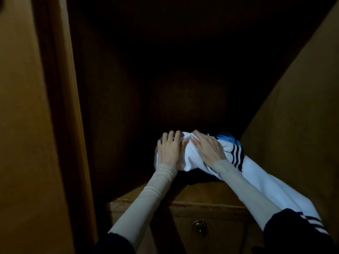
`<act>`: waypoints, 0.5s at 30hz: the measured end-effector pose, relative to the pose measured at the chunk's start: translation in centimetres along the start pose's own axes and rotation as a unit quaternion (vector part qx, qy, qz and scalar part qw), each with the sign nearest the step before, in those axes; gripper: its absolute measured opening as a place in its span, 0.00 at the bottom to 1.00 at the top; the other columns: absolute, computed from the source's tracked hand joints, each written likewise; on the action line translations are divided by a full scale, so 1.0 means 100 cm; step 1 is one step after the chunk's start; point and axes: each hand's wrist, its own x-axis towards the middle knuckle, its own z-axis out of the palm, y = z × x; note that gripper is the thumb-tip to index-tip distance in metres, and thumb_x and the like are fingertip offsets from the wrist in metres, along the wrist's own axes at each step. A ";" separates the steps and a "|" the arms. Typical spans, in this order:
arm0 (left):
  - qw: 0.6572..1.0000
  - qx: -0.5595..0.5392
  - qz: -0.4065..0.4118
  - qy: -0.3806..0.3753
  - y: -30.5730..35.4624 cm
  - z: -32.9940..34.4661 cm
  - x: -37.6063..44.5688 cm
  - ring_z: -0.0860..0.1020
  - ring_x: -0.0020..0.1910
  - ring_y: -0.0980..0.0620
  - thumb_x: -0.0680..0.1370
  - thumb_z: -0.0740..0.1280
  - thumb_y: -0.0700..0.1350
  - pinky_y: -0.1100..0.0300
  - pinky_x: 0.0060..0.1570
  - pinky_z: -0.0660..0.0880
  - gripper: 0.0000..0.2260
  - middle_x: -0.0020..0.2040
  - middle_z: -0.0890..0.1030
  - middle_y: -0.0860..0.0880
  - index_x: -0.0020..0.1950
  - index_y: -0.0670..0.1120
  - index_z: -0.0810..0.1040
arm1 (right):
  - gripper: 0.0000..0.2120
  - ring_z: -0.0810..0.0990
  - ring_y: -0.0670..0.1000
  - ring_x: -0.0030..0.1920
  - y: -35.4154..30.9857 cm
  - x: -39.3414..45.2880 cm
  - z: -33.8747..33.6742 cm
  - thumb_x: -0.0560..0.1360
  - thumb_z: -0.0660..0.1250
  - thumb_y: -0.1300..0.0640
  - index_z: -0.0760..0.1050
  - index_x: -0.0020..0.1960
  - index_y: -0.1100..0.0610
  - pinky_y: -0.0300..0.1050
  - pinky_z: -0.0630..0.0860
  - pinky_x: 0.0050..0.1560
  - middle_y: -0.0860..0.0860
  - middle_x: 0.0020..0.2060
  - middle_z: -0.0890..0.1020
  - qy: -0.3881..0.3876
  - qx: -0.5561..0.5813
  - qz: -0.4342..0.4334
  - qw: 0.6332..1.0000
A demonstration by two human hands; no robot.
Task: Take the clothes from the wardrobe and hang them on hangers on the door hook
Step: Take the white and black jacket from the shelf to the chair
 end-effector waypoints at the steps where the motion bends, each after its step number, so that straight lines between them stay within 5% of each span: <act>1: 1.000 -0.010 0.002 0.007 0.000 -0.003 -0.004 0.69 0.59 0.43 0.77 0.43 0.59 0.49 0.56 0.65 0.26 0.58 0.74 0.45 0.60 0.45 0.71 | 0.13 0.75 0.57 0.51 -0.003 -0.004 -0.002 0.81 0.49 0.50 0.68 0.57 0.54 0.44 0.61 0.46 0.54 0.50 0.79 0.014 -0.005 -0.003 1.000; 6: 0.993 -0.079 0.020 0.088 0.007 -0.024 -0.025 0.75 0.51 0.41 0.77 0.52 0.55 0.45 0.49 0.70 0.20 0.51 0.78 0.44 0.52 0.43 0.75 | 0.19 0.76 0.55 0.52 -0.020 -0.026 -0.024 0.79 0.47 0.46 0.70 0.58 0.55 0.47 0.67 0.51 0.53 0.51 0.79 0.070 -0.009 -0.024 0.997; 10: 0.974 -0.154 0.041 0.160 0.014 -0.048 -0.040 0.74 0.45 0.46 0.77 0.54 0.54 0.52 0.44 0.69 0.17 0.46 0.78 0.47 0.49 0.44 0.76 | 0.20 0.77 0.55 0.52 -0.032 -0.039 -0.047 0.78 0.46 0.45 0.71 0.57 0.54 0.48 0.67 0.52 0.53 0.50 0.79 0.100 0.008 -0.034 0.994; 15: 0.967 -0.201 0.055 0.146 0.004 -0.065 -0.062 0.73 0.46 0.50 0.77 0.51 0.55 0.59 0.49 0.61 0.17 0.45 0.78 0.50 0.50 0.46 0.74 | 0.26 0.76 0.53 0.46 -0.039 -0.056 -0.057 0.76 0.44 0.40 0.75 0.50 0.54 0.47 0.65 0.52 0.51 0.44 0.76 0.128 0.025 -0.038 0.991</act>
